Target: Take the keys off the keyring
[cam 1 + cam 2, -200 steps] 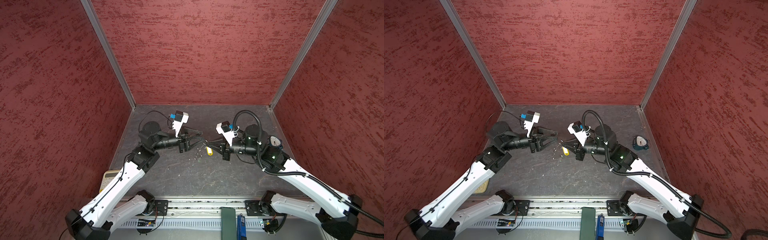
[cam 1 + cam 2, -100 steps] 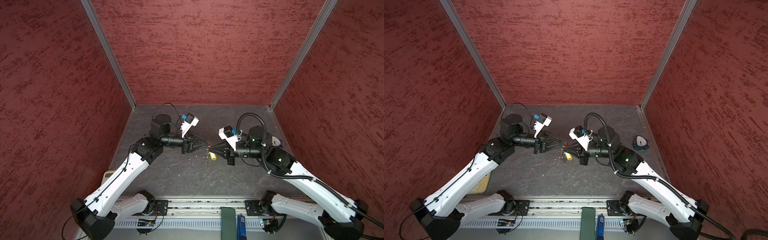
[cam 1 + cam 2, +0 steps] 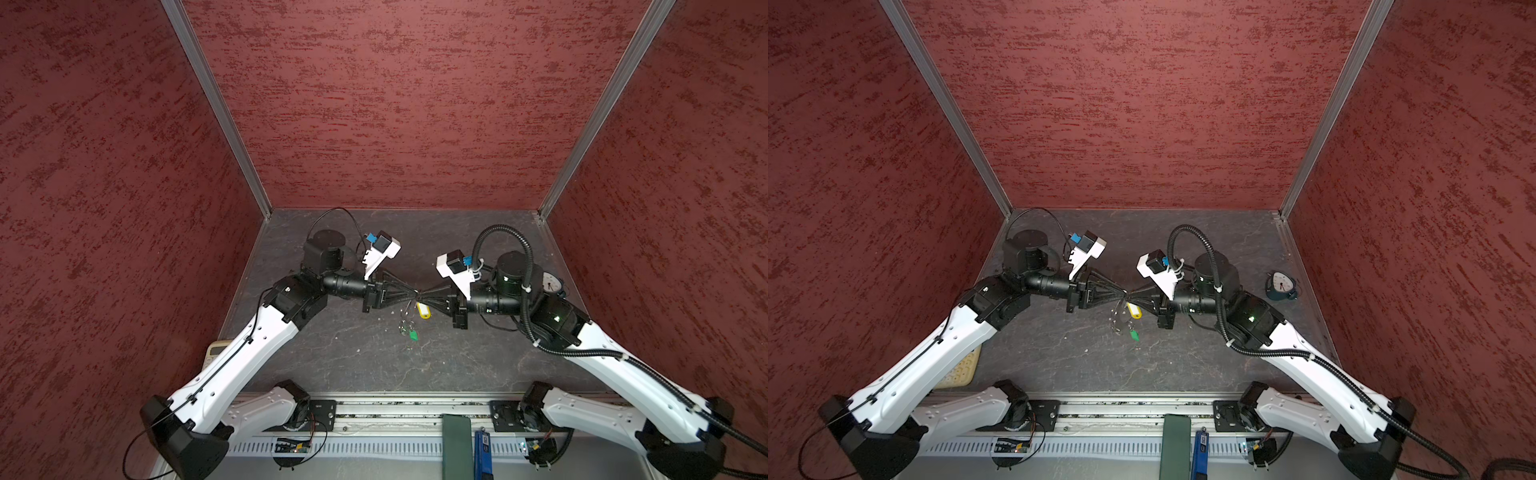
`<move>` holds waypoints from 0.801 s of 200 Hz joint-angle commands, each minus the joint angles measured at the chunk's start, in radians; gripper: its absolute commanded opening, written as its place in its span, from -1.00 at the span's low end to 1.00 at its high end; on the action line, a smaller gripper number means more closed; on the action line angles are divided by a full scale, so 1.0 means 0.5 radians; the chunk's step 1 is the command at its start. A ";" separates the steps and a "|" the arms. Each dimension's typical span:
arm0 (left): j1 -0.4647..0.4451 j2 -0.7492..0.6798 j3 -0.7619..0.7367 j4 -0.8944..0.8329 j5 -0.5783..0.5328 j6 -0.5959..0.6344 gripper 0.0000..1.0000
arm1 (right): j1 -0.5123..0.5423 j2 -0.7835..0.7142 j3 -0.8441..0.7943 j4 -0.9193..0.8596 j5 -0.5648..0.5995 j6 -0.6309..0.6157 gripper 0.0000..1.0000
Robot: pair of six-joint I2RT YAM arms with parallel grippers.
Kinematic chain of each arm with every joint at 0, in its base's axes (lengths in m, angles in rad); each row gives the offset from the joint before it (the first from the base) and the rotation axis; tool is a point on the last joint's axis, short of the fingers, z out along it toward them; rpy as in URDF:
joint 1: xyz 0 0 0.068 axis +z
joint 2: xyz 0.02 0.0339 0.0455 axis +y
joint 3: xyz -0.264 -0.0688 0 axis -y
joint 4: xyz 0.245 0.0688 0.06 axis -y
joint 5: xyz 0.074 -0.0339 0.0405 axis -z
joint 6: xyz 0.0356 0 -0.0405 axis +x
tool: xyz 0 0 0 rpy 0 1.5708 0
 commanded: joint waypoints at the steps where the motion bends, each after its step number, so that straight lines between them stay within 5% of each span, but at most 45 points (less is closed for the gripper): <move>1: -0.013 -0.023 0.045 0.029 0.041 0.034 -0.66 | 0.005 0.029 0.024 0.092 -0.025 -0.022 -1.00; 103: -0.055 -0.002 0.045 0.072 0.050 0.014 -1.00 | -0.016 0.073 0.016 0.160 -0.013 0.024 -1.00; 160: -0.060 -0.163 -0.187 0.561 -0.373 -0.202 -1.00 | -0.018 0.026 -0.027 0.348 0.078 0.098 -0.96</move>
